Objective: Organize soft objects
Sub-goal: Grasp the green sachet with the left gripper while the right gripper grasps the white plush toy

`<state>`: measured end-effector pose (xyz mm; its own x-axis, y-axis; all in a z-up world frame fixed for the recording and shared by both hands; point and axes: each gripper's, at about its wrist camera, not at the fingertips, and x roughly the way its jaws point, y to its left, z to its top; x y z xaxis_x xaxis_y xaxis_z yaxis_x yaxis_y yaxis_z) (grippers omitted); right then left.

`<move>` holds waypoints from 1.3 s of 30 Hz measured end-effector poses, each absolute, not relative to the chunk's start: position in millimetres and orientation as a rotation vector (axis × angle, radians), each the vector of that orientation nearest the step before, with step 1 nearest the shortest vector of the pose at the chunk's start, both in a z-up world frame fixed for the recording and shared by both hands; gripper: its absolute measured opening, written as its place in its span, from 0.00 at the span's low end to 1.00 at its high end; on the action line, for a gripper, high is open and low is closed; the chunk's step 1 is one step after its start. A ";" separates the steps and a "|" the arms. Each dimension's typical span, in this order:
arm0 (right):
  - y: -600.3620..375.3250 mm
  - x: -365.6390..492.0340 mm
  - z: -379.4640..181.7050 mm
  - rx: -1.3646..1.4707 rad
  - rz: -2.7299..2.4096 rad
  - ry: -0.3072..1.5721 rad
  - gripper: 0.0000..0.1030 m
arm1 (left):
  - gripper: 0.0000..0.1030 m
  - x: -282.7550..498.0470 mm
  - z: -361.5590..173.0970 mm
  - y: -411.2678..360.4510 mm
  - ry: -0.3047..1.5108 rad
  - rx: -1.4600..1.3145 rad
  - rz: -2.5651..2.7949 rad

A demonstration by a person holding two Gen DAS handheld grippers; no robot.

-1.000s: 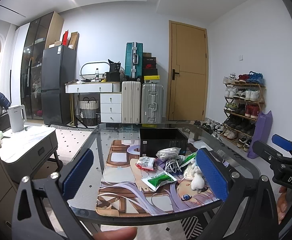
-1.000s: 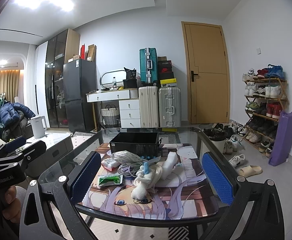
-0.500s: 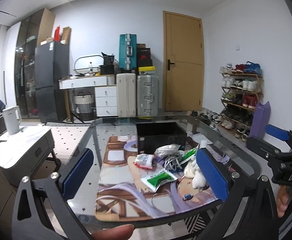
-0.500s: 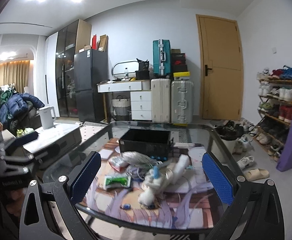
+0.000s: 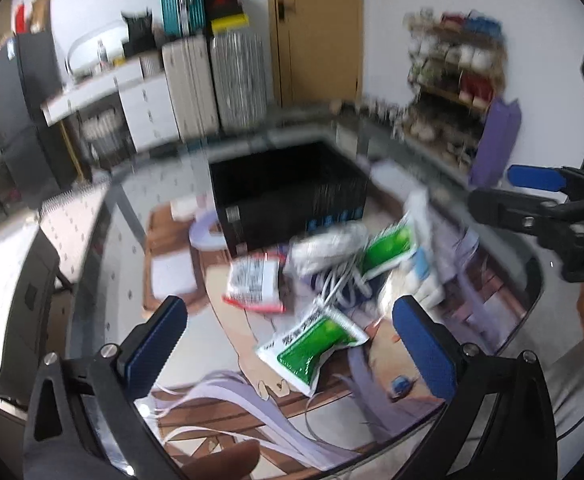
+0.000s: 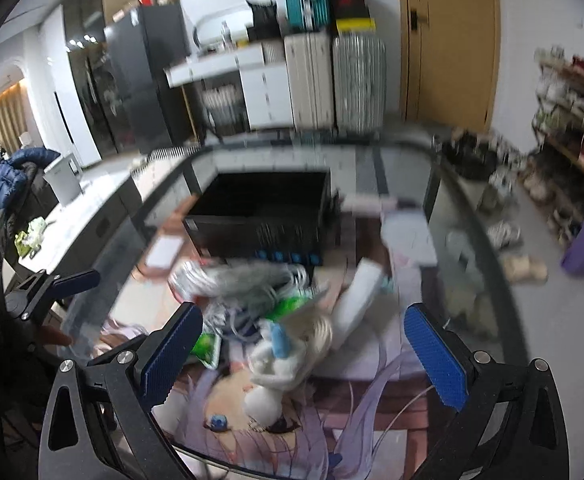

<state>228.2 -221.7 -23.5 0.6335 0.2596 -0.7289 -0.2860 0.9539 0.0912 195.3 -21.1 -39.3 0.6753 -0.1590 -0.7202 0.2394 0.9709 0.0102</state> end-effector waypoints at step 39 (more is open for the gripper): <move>-206.7 237.1 -94.0 -0.079 0.400 1.031 1.00 | 0.89 195.5 -112.2 -48.7 1.017 0.250 -0.278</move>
<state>237.1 -206.7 -94.0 0.4485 0.2864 -0.8466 -0.3600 0.9249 0.1222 195.5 -48.7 -112.2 0.4965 -0.1113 -0.8608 0.3414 0.9369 0.0758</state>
